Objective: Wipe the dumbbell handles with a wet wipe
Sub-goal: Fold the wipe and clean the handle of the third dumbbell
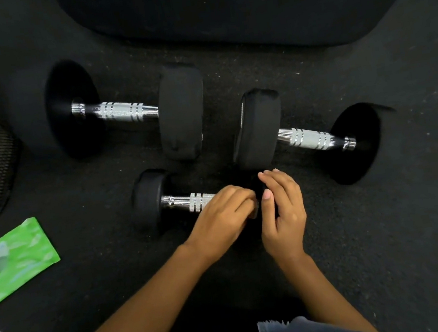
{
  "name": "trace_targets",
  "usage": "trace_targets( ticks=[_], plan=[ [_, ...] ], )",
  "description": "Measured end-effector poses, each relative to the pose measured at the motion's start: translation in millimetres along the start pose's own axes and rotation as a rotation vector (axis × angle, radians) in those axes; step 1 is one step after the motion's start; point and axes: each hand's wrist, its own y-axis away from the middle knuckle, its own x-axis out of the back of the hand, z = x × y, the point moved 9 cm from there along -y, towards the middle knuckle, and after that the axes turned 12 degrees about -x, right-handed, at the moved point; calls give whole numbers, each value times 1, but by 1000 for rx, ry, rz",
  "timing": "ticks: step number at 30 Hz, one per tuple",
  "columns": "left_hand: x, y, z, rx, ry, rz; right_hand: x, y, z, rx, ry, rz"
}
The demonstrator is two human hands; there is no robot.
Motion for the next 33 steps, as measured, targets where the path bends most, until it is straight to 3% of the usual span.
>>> trace_targets(
  ticks=[4,17,26,33],
  plan=[
    [15,12,-5,-39,-28,23,0,0,1,-15,5,-9],
    [20,23,-16,61,-32,-60,0,-1,1,-10,-11,-3],
    [8,9,-45,405,-56,-330,0,-1,-1,-5,-2,3],
    [-3,-6,-30,286,49,-381,1,-1,-1,0,-8,4]
  ],
)
